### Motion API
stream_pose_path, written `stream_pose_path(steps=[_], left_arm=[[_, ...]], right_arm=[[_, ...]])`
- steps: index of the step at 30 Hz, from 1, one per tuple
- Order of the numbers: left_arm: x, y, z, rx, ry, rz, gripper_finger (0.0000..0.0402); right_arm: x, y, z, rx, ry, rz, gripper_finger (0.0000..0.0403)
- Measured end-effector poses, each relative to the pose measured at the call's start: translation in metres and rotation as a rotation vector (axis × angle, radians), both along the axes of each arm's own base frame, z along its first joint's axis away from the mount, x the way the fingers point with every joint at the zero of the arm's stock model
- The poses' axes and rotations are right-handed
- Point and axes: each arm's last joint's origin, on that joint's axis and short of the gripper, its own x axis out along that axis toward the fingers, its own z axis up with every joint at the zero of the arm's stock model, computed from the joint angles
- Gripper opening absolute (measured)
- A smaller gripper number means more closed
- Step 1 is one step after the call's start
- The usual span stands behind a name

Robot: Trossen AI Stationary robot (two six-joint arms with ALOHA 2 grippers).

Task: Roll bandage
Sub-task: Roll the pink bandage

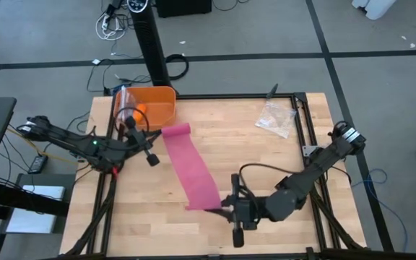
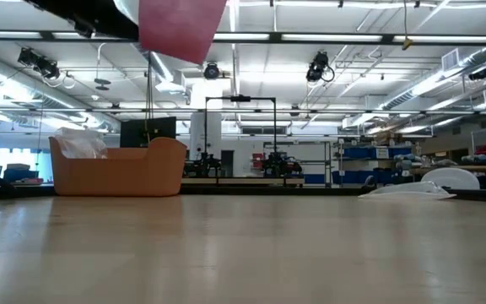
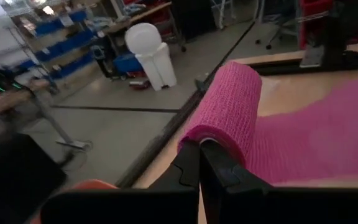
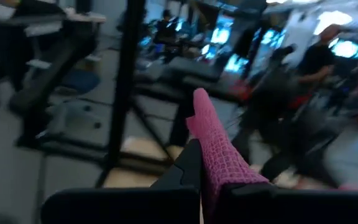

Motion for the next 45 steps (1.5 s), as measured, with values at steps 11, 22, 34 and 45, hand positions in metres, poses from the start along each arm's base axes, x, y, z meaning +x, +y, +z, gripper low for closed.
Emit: stream_pose_path(steps=[11, 22, 34, 45], left_arm=[[0.022, -0.010, -0.036, -0.054, 0.042, -0.097, 0.0001], [0.043, -0.041, -0.053, -0.037, 0.064, -0.239, 0.0001], [0.040, -0.087, -0.051, -0.025, -0.049, -0.426, 0.0001], [0.040, -0.123, -0.029, 0.039, -0.073, -0.480, 0.0001]], right_arm=[[0.005, -0.044, 0.084, -0.179, -0.130, -0.231, 0.0000], [0.025, -0.111, 0.105, -0.271, -0.121, -0.426, 0.0000], [0.037, -0.187, 0.120, -0.311, -0.130, -0.516, 0.0000], [0.044, -0.266, 0.098, -0.053, -0.006, -0.529, 0.0000]])
